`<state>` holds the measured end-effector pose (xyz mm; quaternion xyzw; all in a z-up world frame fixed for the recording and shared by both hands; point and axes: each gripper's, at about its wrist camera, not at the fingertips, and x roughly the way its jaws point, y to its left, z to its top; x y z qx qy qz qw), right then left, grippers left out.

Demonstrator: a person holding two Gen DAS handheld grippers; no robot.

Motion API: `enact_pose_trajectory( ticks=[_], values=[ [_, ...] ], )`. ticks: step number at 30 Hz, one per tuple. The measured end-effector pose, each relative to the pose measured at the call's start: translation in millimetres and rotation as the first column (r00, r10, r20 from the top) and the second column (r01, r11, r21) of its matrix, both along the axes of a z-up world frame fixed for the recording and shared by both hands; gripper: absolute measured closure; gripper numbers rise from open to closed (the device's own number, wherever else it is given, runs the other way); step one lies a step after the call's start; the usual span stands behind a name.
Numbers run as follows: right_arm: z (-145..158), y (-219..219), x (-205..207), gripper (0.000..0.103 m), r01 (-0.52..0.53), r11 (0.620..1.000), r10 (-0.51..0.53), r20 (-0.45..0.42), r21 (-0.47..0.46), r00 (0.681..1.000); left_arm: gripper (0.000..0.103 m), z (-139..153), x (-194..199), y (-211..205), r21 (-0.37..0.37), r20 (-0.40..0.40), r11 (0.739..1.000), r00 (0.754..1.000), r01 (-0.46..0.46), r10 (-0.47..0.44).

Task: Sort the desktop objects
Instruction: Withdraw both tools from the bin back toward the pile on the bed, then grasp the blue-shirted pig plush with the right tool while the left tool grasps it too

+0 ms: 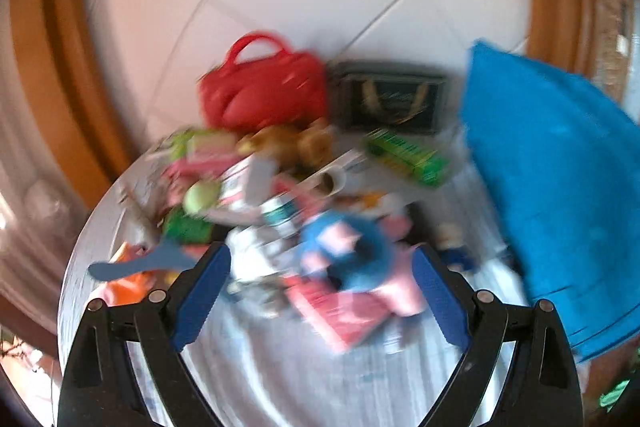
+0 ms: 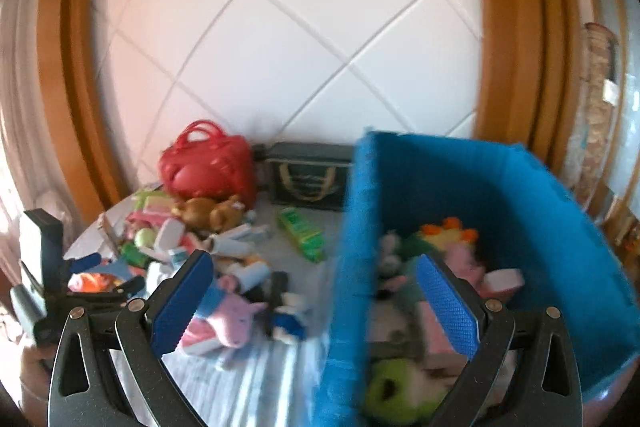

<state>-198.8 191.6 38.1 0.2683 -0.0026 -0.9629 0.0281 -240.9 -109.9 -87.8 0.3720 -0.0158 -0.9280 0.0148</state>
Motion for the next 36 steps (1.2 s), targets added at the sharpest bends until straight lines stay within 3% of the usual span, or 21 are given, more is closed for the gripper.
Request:
enact_pose_trajectory(
  ticks=[6,11,18,20,22,23,25,27,30,34,36],
  values=[
    [-61,-64,-50,0.0,-0.013,0.999,0.018,0.142,-0.035,0.99,0.01,-53,-16,-62,0.056,0.13,0.998,0.991,-0.029,0.022],
    [-126,-79,-81,0.0,0.017,0.998,0.001,0.268,-0.065,0.964,0.01,-68,-30,-67,0.089,0.15,0.996,0.989,-0.019,0.006],
    [-200,-65,-100,0.0,0.063,0.993,-0.017,0.411,-0.099,0.911,0.01,-60,-95,0,0.087,0.103,0.991,0.988,0.103,-0.112],
    [-214,-62,-104,0.0,0.067,0.993,-0.017,0.439,-0.099,0.898,0.01,-75,-121,17,0.042,0.13,0.995,0.987,0.091,-0.096],
    [-223,-59,-109,0.0,0.072,0.992,-0.018,0.454,-0.103,0.891,0.01,-108,-145,27,-0.034,0.229,0.997,0.971,0.07,-0.06],
    [-226,-58,-111,0.0,0.073,0.992,-0.017,0.461,-0.104,0.887,0.009,-119,-146,26,-0.037,0.25,0.997,0.967,0.064,-0.053],
    [-233,-57,-116,0.0,0.067,0.992,-0.01,0.471,-0.104,0.882,0.008,-128,-128,12,-0.029,0.217,0.999,0.975,0.042,-0.034],
    [-243,-59,-120,0.0,0.046,0.992,0.018,0.481,-0.121,0.877,0.0,-129,-106,-8,-0.023,0.204,1.0,0.979,0.014,-0.009],
    [-261,-71,-127,0.0,-0.03,0.979,0.127,0.498,-0.199,0.858,0.0,-126,-86,-30,0.007,0.198,1.0,0.98,-0.018,0.016],
    [-284,-97,-140,0.0,-0.14,0.952,0.263,0.495,-0.272,0.828,0.0,-125,-77,-31,-0.021,0.177,1.0,0.984,-0.012,0.015],
    [-292,-108,-148,0.01,-0.177,0.943,0.302,0.508,-0.281,0.807,0.0,-126,-78,-34,-0.012,0.179,1.0,0.984,-0.012,0.014]
  ],
)
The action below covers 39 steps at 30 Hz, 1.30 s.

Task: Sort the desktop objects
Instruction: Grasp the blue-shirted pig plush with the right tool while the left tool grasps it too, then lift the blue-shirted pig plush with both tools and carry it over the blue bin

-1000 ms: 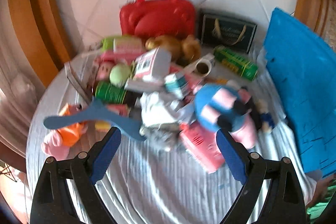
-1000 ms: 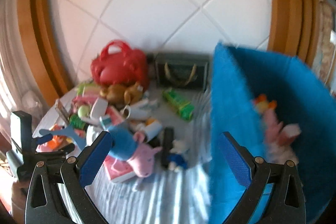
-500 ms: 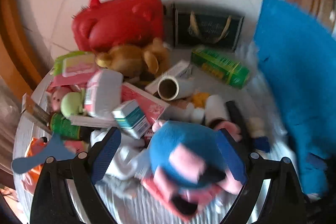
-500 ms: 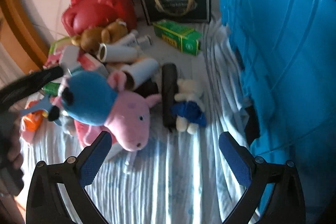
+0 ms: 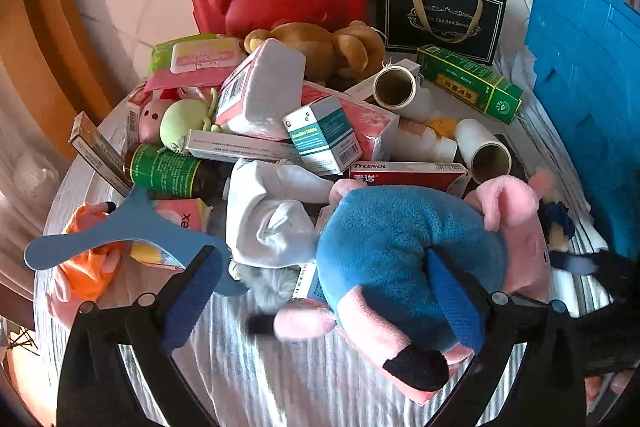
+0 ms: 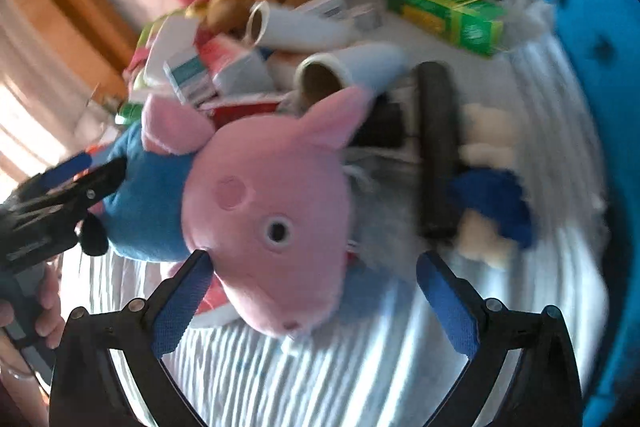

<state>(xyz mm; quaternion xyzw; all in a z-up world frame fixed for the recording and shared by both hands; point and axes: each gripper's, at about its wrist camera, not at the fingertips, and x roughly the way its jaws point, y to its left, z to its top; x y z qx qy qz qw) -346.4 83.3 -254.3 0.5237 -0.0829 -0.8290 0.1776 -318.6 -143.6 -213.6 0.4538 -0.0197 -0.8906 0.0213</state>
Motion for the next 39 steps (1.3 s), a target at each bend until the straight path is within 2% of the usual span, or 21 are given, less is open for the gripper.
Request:
enact_pose_trajectory(
  ticks=[1,2,5,8,12,15,18,20,23,24,26,27,29,33,39],
  values=[
    [-1,-4,-3,0.04,-0.013,0.999,0.013,0.006,-0.031,1.0,0.0,0,0,-1,0.005,0.0,1.0,1.0,0.004,-0.004],
    [3,-7,-3,0.05,-0.018,0.999,0.018,-0.004,-0.042,1.0,0.0,1,2,-2,-0.007,-0.005,1.0,1.0,-0.001,0.001],
    [25,-29,-2,0.05,-0.065,0.995,0.072,-0.092,0.075,0.993,0.001,8,9,-8,-0.048,-0.038,0.999,0.999,-0.008,0.007],
    [41,-46,-5,0.05,-0.105,0.987,0.123,-0.145,0.126,0.982,0.001,20,21,-22,-0.027,-0.053,0.999,0.998,-0.031,0.03],
    [40,-57,-10,0.05,-0.129,0.989,0.137,-0.105,0.073,0.985,0.001,14,34,-28,0.041,-0.013,0.998,0.998,-0.053,0.054],
    [35,-67,-8,0.05,-0.159,0.983,0.168,-0.098,0.094,0.981,0.001,-7,27,-20,-0.009,0.027,1.0,0.999,-0.025,0.026],
    [27,-74,-12,0.05,-0.169,0.979,0.18,-0.089,0.117,0.98,0.001,-15,19,-21,0.034,0.029,0.999,1.0,0.007,-0.008],
    [25,-69,-18,0.043,-0.161,0.984,0.167,-0.068,0.077,0.984,0.001,-17,15,-24,0.069,0.044,0.998,0.999,0.011,-0.014],
    [22,-67,-24,0.041,-0.165,0.985,0.168,-0.065,0.047,0.984,0.001,-21,14,-23,0.07,0.057,0.997,0.998,0.029,-0.033],
    [21,-68,-24,0.042,-0.171,0.984,0.174,-0.064,0.047,0.983,0.007,-24,14,-19,0.06,0.067,0.997,0.997,0.045,-0.049],
    [24,-71,-23,0.052,-0.188,0.981,0.191,-0.07,0.051,0.979,0.017,-25,17,-13,0.035,0.077,0.997,0.995,0.063,-0.065],
    [26,-74,-22,0.053,-0.193,0.979,0.198,-0.078,0.067,0.977,0.024,-23,19,-12,0.026,0.067,0.998,0.996,0.064,-0.066],
    [34,-76,-16,0.056,-0.194,0.976,0.204,-0.108,0.095,0.973,0.028,-16,23,-12,0.03,0.045,0.998,0.997,0.058,-0.06],
    [59,-68,-6,0.059,-0.172,0.982,0.183,-0.159,0.081,0.97,0.036,11,28,-8,0.03,-0.018,0.997,0.997,0.077,-0.077],
    [111,-48,9,0.063,-0.108,0.989,0.132,-0.271,0.101,0.954,0.036,53,30,11,0.044,-0.119,0.99,0.985,0.133,-0.127]
  ],
)
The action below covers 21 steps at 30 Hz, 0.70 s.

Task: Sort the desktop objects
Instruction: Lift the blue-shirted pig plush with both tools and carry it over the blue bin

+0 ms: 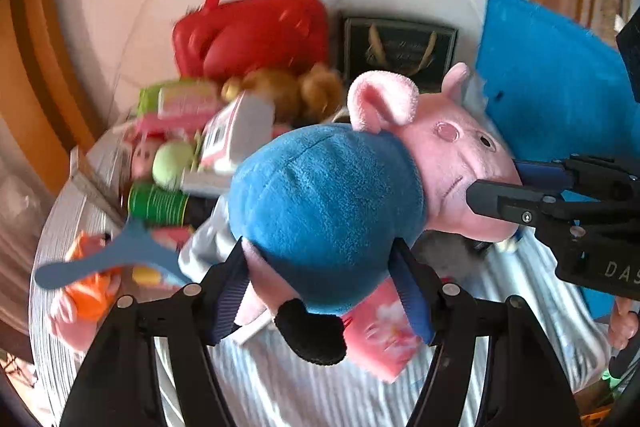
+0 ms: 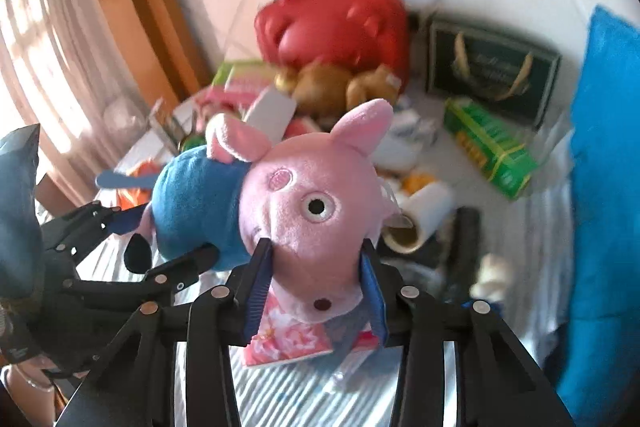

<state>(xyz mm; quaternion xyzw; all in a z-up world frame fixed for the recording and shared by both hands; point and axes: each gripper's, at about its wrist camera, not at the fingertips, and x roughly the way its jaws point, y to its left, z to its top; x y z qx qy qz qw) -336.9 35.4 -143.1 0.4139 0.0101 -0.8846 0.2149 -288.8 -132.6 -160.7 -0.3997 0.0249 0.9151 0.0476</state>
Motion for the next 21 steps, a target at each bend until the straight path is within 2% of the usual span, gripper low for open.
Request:
enact_pose_trajectory(
  ticks=[5,9,12,14,18,21],
  values=[
    [43,22,22,0.064,0.061,0.998,-0.062,-0.105,-0.007,0.993,0.036,42,7,24,-0.001,-0.105,0.998,0.992,0.062,-0.062],
    [84,50,42,0.064,0.137,0.99,-0.141,-0.188,-0.033,0.972,0.036,85,12,54,-0.01,-0.204,0.99,0.968,0.144,-0.143],
    [118,78,63,0.064,0.215,0.975,-0.221,-0.248,-0.05,0.943,0.036,117,16,85,-0.012,-0.272,0.975,0.937,0.224,-0.219],
    [142,101,80,0.064,0.274,0.96,-0.28,-0.283,-0.063,0.917,0.036,138,19,109,-0.015,-0.315,0.958,0.908,0.287,-0.277],
    [181,152,111,0.064,0.387,0.919,-0.39,-0.327,-0.077,0.861,0.036,176,23,171,-0.015,-0.364,0.907,0.843,0.42,-0.396],
    [201,194,132,0.064,0.469,0.881,-0.462,-0.341,-0.067,0.819,0.036,190,23,221,-0.015,-0.354,0.863,0.804,0.505,-0.477]
  ],
)
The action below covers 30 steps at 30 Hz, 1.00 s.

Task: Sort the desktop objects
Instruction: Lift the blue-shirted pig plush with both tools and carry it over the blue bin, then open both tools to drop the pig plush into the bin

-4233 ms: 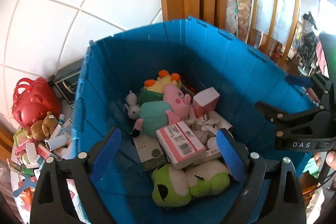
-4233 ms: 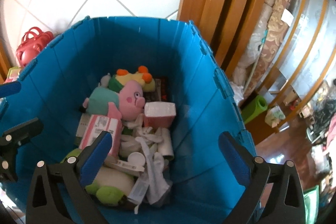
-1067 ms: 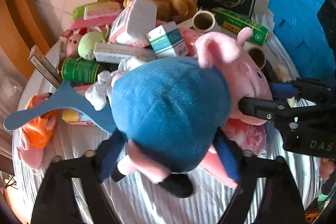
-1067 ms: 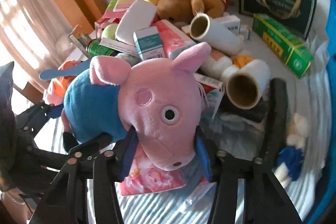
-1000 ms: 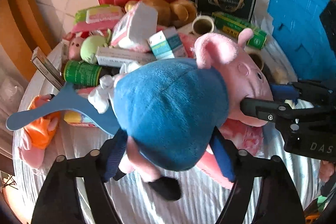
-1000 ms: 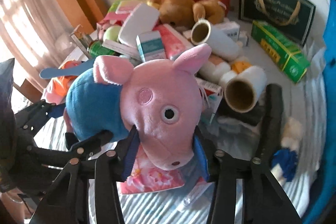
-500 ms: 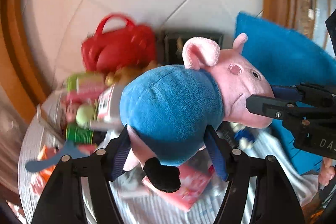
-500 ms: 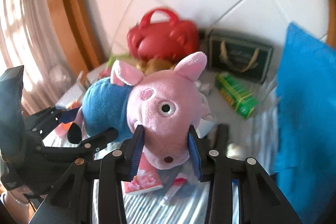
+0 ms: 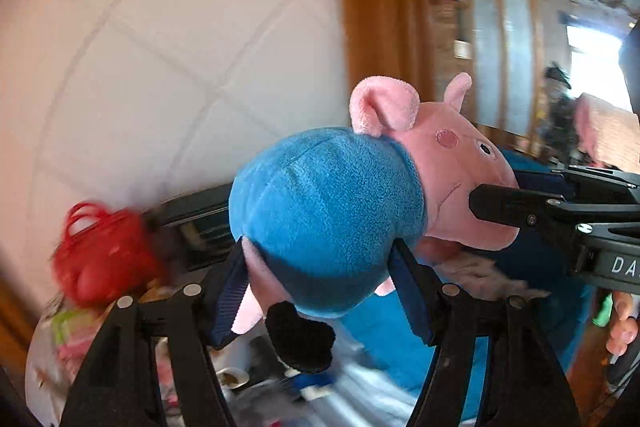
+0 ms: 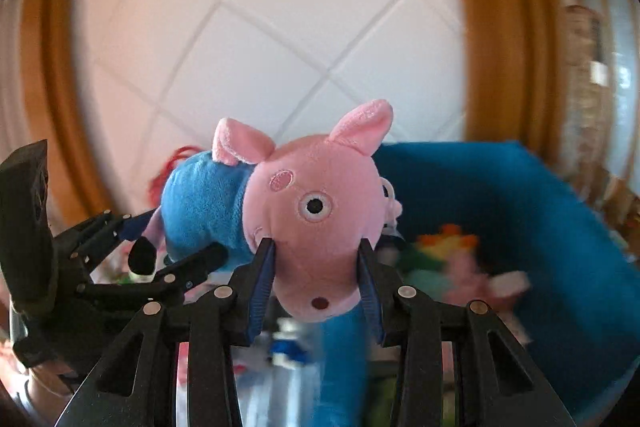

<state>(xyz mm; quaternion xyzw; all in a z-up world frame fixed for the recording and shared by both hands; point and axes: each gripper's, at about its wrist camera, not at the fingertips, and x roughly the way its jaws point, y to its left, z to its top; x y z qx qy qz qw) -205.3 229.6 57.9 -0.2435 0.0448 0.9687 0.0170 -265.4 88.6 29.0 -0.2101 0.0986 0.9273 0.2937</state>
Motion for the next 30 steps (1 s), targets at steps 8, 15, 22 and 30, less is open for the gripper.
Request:
enact_pose_trajectory(
  ticks=[8,15,22,30],
  values=[
    [-4,120,26,0.064,0.17,0.984,-0.163,0.109,-0.058,0.981,0.036,-5,-19,136,-0.101,0.202,0.978,0.967,0.18,-0.156],
    [-39,197,45,0.064,0.231,0.968,-0.206,0.215,-0.102,0.955,0.036,-32,-31,215,-0.177,0.364,0.952,0.915,0.25,-0.173],
    [-60,250,45,0.064,0.259,0.96,-0.222,0.278,-0.104,0.935,0.036,-55,-26,250,-0.21,0.462,0.938,0.874,0.275,-0.152],
    [-70,268,40,0.063,0.299,0.953,-0.273,0.287,-0.049,0.918,0.036,-56,-24,261,-0.247,0.452,0.938,0.885,0.242,-0.109]
  ],
)
